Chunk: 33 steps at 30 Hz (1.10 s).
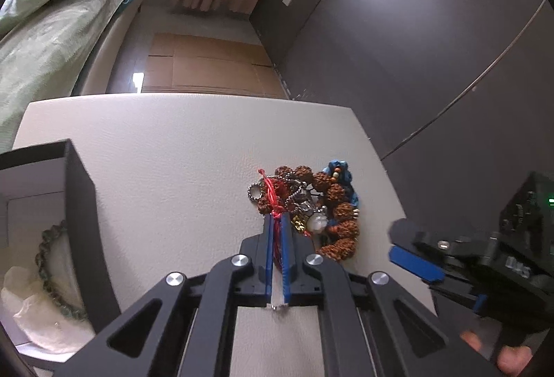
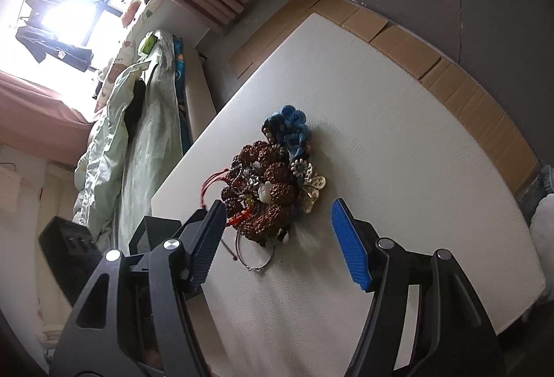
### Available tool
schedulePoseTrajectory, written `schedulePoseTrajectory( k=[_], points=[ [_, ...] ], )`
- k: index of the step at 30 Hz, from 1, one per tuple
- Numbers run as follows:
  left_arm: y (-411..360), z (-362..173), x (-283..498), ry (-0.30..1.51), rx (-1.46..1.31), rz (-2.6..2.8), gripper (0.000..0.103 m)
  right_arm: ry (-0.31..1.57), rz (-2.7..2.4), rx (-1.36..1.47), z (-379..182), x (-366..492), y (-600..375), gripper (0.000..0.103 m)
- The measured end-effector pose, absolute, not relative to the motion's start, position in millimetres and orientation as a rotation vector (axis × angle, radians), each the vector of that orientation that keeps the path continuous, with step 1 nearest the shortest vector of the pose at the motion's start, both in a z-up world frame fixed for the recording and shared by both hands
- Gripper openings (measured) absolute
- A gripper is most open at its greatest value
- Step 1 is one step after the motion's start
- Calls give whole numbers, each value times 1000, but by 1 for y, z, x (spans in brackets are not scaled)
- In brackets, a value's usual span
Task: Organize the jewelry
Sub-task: 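Grasp the red beaded cord with the left tool while the right tool grasps the brown rudraksha bracelet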
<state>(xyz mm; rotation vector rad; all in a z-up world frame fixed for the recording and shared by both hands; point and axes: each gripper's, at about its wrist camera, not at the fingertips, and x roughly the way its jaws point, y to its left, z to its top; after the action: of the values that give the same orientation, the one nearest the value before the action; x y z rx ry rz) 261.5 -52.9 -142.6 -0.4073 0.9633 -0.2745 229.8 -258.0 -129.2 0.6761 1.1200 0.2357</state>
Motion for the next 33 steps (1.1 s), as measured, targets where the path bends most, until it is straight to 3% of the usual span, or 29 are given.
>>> schedulePoseTrajectory(
  k=[21, 23, 26, 33],
  points=[
    [-12, -85, 229, 838, -480, -311, 2, 1195, 249, 741, -164, 241, -234, 55],
    [-8, -78, 227, 823, -482, -312, 2, 1186, 239, 746, -165, 241, -232, 51],
    [-2, -73, 225, 811, -485, -308, 2, 1183, 213, 749, -167, 240, -231, 29],
    [12, -67, 220, 803, -499, -296, 2, 1179, 233, 764, -163, 228, -236, 20]
  ],
)
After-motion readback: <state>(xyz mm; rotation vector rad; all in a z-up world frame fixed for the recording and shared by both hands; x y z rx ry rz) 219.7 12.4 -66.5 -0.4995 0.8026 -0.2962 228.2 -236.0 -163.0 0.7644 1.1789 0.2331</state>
